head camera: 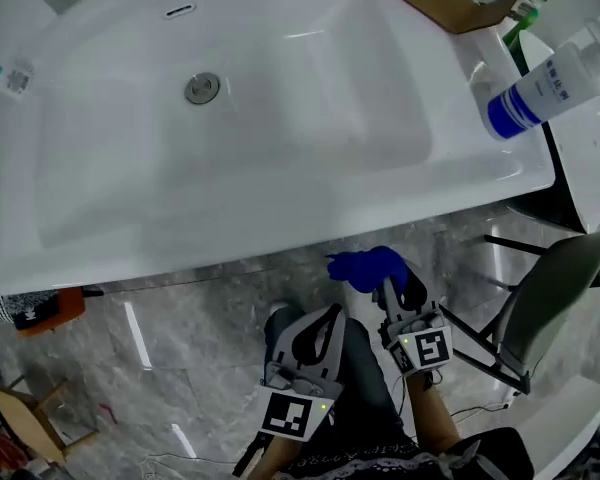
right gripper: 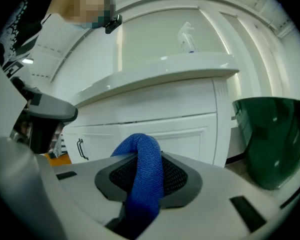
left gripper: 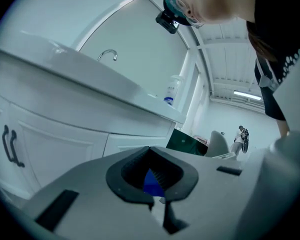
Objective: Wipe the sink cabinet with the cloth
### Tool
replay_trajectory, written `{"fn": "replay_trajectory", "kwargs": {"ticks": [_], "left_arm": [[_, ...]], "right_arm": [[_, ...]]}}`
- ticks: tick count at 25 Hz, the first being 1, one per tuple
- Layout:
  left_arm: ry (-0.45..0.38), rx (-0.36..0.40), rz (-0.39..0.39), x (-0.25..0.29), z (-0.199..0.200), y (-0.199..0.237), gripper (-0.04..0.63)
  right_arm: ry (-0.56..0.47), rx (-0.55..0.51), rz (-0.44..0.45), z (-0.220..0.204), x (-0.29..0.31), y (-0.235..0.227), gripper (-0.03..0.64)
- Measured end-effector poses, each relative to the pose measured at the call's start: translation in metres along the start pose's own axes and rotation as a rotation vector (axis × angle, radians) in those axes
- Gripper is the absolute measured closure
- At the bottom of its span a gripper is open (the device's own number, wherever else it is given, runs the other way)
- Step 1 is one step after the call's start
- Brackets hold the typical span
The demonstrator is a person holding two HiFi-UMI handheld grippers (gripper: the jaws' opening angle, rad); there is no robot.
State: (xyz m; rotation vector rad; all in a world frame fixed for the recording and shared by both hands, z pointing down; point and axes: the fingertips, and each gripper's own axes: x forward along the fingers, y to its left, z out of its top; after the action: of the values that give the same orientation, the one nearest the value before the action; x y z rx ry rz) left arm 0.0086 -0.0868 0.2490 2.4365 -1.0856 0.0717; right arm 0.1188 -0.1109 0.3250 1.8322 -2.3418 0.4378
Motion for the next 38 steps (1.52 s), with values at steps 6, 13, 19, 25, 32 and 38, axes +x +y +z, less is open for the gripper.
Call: {"fn": "replay_trajectory", "kwargs": {"ticks": [6, 13, 19, 25, 32, 38], "left_arm": [[0.060, 0.040, -0.011, -0.027, 0.112, -0.043, 0.591], [0.065, 0.116, 0.000, -0.071, 0.243, -0.097, 0.591], [-0.015, 0.217, 0.023, -0.103, 0.300, -0.132, 0.591], [-0.112, 0.252, 0.067, -0.136, 0.302, -0.176, 0.591], [-0.225, 0.265, 0.103, -0.163, 0.296, -0.221, 0.591], [-0.276, 0.322, 0.180, -0.197, 0.295, -0.244, 0.591]], "right_arm": [[0.137, 0.022, -0.071, 0.118, -0.068, 0.019, 0.502], [0.081, 0.048, -0.017, 0.260, -0.131, 0.051, 0.503], [-0.053, 0.013, 0.012, 0.334, -0.170, 0.056, 0.502], [-0.095, -0.009, 0.042, 0.339, -0.226, 0.039, 0.502], [-0.101, -0.022, 0.071, 0.326, -0.293, 0.010, 0.503], [-0.089, -0.024, 0.109, 0.311, -0.334, 0.000, 0.502]]}}
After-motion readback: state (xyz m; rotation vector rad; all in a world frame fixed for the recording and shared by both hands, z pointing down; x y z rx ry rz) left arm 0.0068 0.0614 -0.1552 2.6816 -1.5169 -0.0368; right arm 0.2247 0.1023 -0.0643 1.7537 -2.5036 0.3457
